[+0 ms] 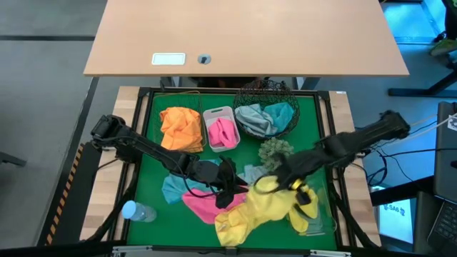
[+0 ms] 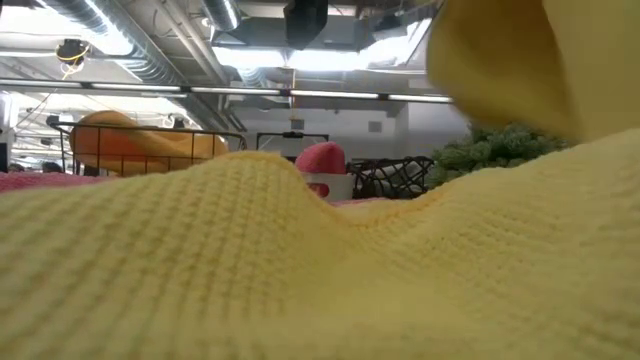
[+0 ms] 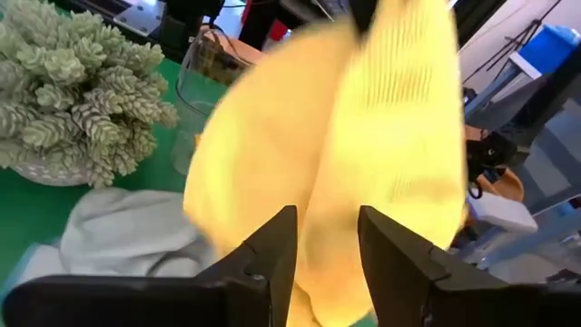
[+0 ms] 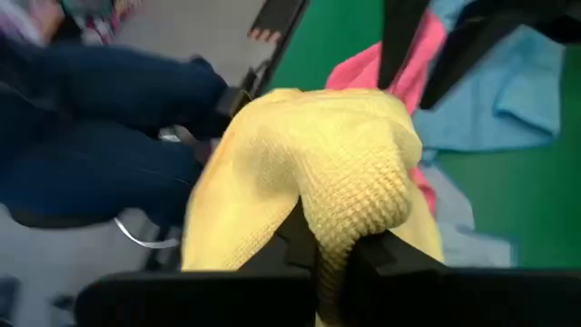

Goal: Sort microfiber towel by color & place in baskets
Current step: Put the yellow microfiber towel into the transparent bin

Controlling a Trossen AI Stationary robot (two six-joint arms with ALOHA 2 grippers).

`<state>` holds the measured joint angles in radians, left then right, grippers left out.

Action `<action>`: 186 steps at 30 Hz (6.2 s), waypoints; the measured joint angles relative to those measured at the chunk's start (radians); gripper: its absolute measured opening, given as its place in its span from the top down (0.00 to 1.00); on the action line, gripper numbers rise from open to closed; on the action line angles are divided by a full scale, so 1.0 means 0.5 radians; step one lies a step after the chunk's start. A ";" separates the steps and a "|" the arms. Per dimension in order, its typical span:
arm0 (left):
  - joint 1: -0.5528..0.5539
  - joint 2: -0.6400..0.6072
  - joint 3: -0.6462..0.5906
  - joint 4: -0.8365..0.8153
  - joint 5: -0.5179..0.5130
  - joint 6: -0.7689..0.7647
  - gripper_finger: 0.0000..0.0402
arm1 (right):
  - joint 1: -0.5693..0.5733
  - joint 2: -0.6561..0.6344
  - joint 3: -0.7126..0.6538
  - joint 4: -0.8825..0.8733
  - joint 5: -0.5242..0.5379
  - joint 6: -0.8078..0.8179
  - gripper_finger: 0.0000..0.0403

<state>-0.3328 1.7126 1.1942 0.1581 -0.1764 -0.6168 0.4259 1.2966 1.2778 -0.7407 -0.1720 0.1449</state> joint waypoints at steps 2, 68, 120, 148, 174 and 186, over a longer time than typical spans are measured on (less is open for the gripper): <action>0.000 0.000 0.000 -0.002 0.000 0.024 0.72 | 0.000 -0.130 0.000 -0.076 -0.014 0.140 0.96; 0.002 0.005 0.000 -0.032 0.005 0.091 0.71 | -0.002 -0.554 -1.350 0.065 -0.247 1.227 0.83; 0.002 0.005 0.000 -0.031 0.005 0.158 0.71 | -0.002 -0.820 -1.070 -0.087 -0.547 1.320 0.51; 0.016 0.005 0.000 -0.031 -0.047 0.157 0.71 | -0.002 -0.883 -1.057 -0.956 0.191 1.317 0.51; 0.016 0.005 0.000 -0.031 -0.050 0.157 0.71 | -0.002 -0.883 -0.928 -0.945 0.146 1.254 0.99; 0.013 0.005 0.000 -0.031 -0.050 0.153 0.71 | 0.001 -0.880 -0.706 -0.413 -0.064 1.371 0.99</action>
<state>-0.3264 1.7149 1.1942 0.1425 -0.2012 -0.5404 0.4263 0.8567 0.9248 -0.9474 -0.2041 0.8303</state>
